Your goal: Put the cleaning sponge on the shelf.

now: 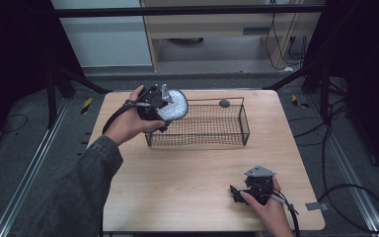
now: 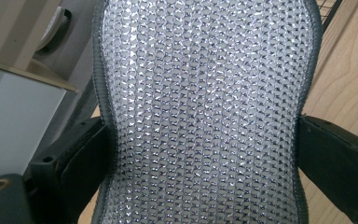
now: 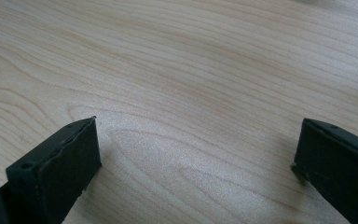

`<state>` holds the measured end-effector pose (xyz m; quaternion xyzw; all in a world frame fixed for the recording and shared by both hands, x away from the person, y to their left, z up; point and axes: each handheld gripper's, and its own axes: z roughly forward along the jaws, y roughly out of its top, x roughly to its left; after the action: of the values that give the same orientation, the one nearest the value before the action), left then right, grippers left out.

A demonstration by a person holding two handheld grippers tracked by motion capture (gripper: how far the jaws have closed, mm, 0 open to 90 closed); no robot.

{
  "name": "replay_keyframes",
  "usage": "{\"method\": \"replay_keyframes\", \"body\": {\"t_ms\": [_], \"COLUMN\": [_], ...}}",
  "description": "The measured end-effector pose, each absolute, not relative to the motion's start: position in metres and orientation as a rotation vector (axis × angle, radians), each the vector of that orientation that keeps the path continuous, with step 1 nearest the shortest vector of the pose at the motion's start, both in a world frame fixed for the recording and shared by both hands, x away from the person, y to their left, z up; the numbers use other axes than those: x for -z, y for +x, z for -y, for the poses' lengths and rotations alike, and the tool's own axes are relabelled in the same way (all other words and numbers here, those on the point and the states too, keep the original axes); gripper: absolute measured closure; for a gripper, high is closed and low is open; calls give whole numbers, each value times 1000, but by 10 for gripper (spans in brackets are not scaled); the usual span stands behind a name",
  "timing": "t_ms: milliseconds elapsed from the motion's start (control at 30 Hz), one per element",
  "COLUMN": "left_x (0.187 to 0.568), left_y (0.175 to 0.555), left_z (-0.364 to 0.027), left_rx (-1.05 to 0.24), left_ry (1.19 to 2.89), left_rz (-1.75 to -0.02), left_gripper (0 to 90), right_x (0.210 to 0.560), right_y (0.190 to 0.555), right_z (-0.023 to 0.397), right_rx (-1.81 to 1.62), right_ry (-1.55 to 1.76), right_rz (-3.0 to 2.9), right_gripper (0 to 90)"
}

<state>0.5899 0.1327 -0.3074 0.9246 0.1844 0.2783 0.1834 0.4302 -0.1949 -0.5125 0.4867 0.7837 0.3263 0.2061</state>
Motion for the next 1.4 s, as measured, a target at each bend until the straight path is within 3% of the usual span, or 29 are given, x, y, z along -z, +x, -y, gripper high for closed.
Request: {"method": "replay_keyframes", "body": {"t_ms": [1400], "left_x": [335], "left_y": [620], "left_z": [-102], "left_rx": [-780], "left_ry": [2675], "left_rz": [-476], "left_gripper": [94], "right_x": [512], "right_y": [431], "right_z": [195], "right_rx": [-909], "right_ry": [1350], "right_rz": [-2188], "right_gripper": [4]}}
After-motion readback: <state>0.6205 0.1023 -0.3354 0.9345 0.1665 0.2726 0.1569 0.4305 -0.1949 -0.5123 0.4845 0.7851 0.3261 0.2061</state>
